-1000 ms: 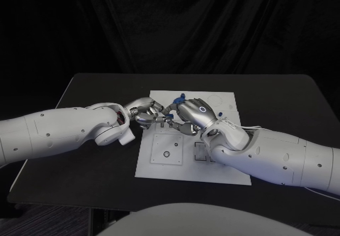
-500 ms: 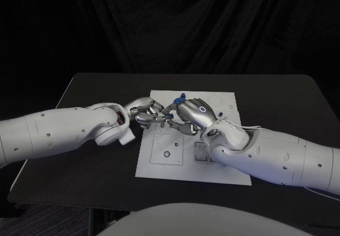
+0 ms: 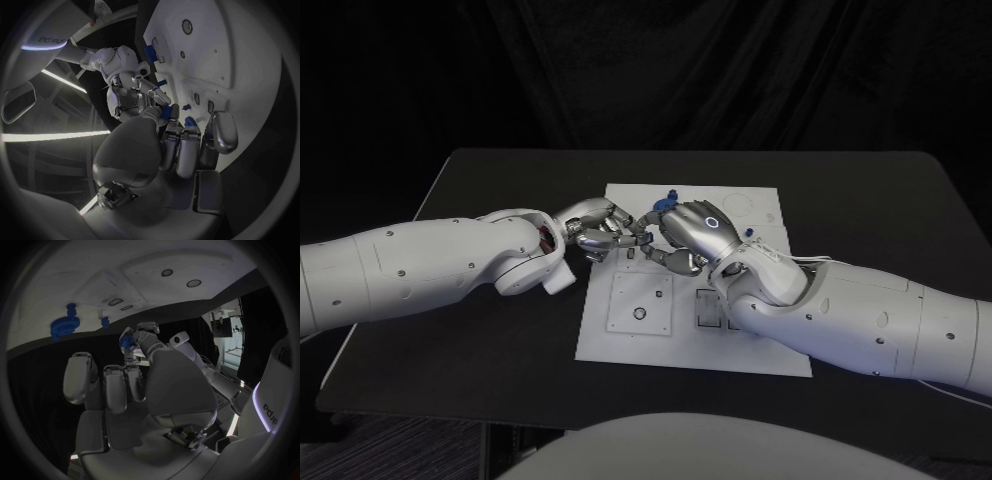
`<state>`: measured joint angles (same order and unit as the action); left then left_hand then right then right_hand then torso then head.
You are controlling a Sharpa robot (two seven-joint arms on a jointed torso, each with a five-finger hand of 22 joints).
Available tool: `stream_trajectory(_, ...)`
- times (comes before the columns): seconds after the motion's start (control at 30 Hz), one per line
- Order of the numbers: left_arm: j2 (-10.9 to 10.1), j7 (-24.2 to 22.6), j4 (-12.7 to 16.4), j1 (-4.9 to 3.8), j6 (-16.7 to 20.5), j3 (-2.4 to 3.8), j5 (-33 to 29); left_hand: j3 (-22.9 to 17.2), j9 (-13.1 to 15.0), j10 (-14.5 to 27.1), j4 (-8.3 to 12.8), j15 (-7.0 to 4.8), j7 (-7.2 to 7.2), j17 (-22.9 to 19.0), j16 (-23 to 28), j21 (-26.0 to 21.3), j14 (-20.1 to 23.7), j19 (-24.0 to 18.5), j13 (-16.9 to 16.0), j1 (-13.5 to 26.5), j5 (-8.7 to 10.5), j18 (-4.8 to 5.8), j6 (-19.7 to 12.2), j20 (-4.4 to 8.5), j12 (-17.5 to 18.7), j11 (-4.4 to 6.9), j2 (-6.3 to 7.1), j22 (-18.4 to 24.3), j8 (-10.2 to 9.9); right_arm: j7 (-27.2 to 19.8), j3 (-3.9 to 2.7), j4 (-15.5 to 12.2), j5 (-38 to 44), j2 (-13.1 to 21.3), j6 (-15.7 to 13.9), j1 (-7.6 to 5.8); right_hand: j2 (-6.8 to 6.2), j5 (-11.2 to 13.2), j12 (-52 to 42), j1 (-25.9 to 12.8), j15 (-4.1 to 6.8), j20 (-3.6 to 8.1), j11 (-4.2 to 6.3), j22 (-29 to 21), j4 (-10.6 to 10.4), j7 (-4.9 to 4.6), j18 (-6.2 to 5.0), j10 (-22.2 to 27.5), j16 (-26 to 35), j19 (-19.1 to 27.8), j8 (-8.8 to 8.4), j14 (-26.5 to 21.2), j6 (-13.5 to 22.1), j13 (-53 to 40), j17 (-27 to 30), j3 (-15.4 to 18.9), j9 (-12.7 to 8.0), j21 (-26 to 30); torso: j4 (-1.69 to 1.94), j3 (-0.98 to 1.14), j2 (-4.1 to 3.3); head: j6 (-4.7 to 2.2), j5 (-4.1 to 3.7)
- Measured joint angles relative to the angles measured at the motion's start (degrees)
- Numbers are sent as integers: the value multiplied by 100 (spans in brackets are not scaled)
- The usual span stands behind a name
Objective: Assemble the parts on the task board
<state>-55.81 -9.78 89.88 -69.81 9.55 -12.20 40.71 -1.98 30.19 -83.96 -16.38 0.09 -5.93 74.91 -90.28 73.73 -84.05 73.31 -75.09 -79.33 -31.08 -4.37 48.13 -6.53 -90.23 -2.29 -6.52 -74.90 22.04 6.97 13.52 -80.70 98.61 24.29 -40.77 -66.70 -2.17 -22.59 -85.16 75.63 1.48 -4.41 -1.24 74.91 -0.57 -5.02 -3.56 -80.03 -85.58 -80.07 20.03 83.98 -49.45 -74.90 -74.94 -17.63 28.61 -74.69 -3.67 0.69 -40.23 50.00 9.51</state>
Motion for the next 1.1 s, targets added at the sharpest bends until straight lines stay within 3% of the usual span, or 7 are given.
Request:
stream_trajectory(0.27, 28, -10, -23, 0, -36, 2, -2, -479, -40, 0, 58, -29, -1, 0, 0, -43, 10, -19, 6, -352, -557, 0, 62, 19, 0, 0, 225, -4, 54, 0, 0, -2, 0, -1, 33, 0, -1, 6, 20, 0, 0, 0, 0, 0, -7, -2, 1, 0, 0, 42, 27, 0, 3, 0, 1, 7, 1, 0, 0, 1, 1, 0, 5)
stream_trajectory(0.5, 41, -9, -37, 1, -52, 4, -3, -514, -46, 0, 25, -29, -31, 0, 0, -43, 10, 2, 9, -554, -644, 0, 92, 40, 0, 0, 418, -4, 170, 0, 2, -8, 3, 3, 49, 0, -2, 181, 31, -1, 0, -10, -43, 0, -40, -68, 1, 44, 0, 52, 38, 0, 93, 0, 1, -26, 58, 37, 1, 1, 1, 0, 8)
stream_trajectory(0.63, 56, -10, -39, 0, -55, 10, -5, -534, -20, -13, 20, -29, -41, 0, 0, -43, 10, 2, 9, -624, -644, 0, 102, 40, 0, 12, 462, -4, 219, 0, 9, -9, 5, 11, 74, 0, -19, 403, 70, -17, -10, -50, -120, 0, -117, -163, 1, 119, 37, 92, -362, 2, 279, -5, 1, -44, 1609, 82, 1, 1, 2, 0, 9)
stream_trajectory(0.7, 59, -8, -41, 0, -54, 12, -6, -535, 9, -18, 19, -29, -42, 0, 0, -42, 10, 2, 9, -631, -649, 0, 102, 40, 0, 18, 469, -4, 236, 0, 12, -10, 5, 24, 84, 1, -56, 521, 156, -59, -83, -97, -195, 0, -201, -234, 1, 243, 60, 139, -603, 3, 441, -4, 1, -59, 1775, 148, 1, 1, 2, 0, 9)
stream_trajectory(0.83, 72, 2, -50, 0, -54, 7, -6, -535, 11, -18, 19, -29, -43, 0, 0, -42, 10, 23, 8, -639, -650, 0, 103, 60, 0, 18, 477, -3, 238, 0, 7, -40, 5, 96, 85, 1, -155, 977, 523, -174, -118, -172, -188, 0, -378, -326, -96, 799, 173, 263, -1499, -55, 1207, 105, 2, 29, 939, 393, 1, 1, 1, 0, 9)
stream_trajectory(0.9, 84, 8, -47, 1, -53, 6, -6, -535, 12, -18, 19, -40, -43, 0, 0, -42, -1, 23, 8, -639, -650, 0, 103, 60, -1, 18, 477, -3, 238, -1, 6, -80, 5, 155, 74, 1, -191, 1153, 638, -210, -94, -144, -164, 0, -454, -293, -96, 965, 212, 319, -1623, -113, 1601, 236, 2, 105, 647, 506, 1, 1, 1, 0, 19)
stream_trajectory(1.1, 96, 66, -51, 1, -27, 7, -4, -535, 14, -18, 19, -50, -44, 0, 0, -14, -10, 25, 6, -622, -650, 0, 105, 62, -1, 18, 493, -3, 269, -8, 6, -385, 2, 550, 2, -31, -343, 1492, 881, -127, -34, -92, -78, 0, -806, -170, -95, 1379, 368, 502, -1737, -273, 3307, 549, 2, 457, -1052, 842, 1, 3, 2, 0, 44)
